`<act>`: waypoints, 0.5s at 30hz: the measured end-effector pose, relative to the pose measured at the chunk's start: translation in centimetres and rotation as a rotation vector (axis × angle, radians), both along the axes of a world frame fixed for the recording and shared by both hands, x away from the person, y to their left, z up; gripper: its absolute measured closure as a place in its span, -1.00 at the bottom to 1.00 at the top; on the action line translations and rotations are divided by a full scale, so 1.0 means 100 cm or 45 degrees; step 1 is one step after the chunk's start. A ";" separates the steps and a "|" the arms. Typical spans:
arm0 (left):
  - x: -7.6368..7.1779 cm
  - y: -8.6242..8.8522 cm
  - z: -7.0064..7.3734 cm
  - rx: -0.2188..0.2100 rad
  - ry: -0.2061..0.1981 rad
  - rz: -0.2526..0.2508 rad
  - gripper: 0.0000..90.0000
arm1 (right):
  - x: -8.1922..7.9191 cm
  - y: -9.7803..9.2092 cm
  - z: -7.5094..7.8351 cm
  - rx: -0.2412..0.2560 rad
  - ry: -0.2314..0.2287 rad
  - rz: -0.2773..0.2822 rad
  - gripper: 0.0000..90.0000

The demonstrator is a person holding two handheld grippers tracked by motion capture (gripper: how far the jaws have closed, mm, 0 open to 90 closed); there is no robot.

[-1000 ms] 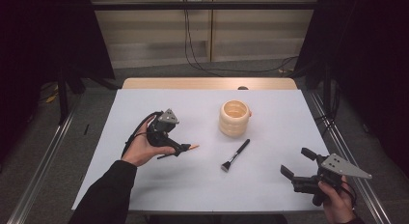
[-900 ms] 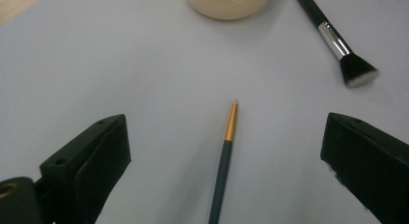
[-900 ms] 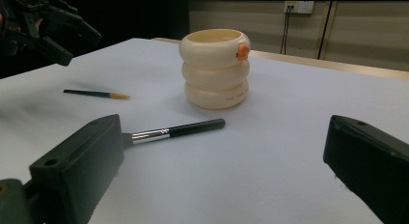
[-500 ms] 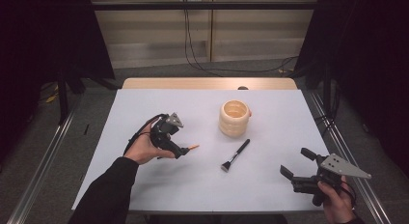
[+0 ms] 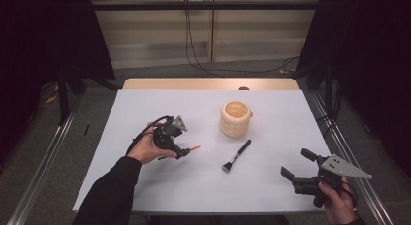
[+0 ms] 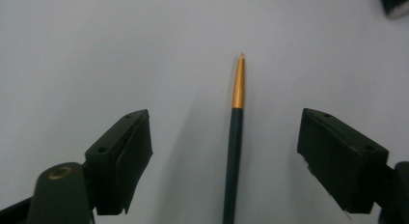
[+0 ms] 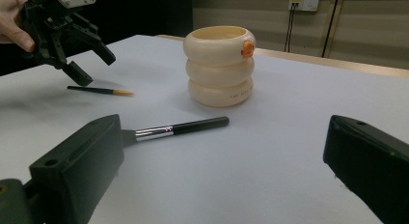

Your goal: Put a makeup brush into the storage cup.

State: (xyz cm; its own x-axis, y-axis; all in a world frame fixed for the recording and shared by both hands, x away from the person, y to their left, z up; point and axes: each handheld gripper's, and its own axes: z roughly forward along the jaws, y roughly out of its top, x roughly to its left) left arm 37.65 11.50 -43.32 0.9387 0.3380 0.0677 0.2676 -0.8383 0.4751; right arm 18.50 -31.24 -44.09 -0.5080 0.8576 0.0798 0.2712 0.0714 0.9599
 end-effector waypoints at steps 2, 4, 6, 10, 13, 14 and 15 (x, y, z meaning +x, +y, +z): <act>0.001 -0.002 0.001 0.023 0.021 0.005 -0.60 | 0.000 0.000 0.000 -0.001 0.001 0.002 -0.99; 0.003 -0.002 0.002 0.034 0.003 0.003 -0.52 | 0.000 0.000 0.000 -0.001 0.009 0.003 -0.99; 0.004 -0.002 0.001 0.045 0.052 0.020 -0.48 | 0.000 0.000 0.000 0.000 -0.002 -0.001 -0.99; 0.005 -0.004 -0.001 0.061 0.105 0.006 -0.27 | 0.000 0.000 0.000 -0.002 0.003 0.007 -0.99; 0.007 -0.005 0.000 0.060 0.111 0.015 -0.18 | 0.000 0.000 0.000 0.000 0.010 0.005 -0.99; 0.007 -0.005 0.000 0.061 0.127 0.010 -0.08 | 0.000 0.001 0.000 0.003 0.013 0.005 -0.99; 0.008 -0.006 0.000 0.080 0.139 0.005 0.02 | 0.000 0.000 0.000 0.000 0.013 0.009 -0.99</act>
State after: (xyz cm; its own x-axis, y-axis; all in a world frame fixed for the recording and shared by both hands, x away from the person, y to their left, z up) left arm 38.41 10.93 -43.33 0.9404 0.3399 -0.0138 0.3181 -0.8644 0.3895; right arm 18.52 -31.21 -44.12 -0.5134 0.8539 0.0853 0.2805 0.0731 0.9571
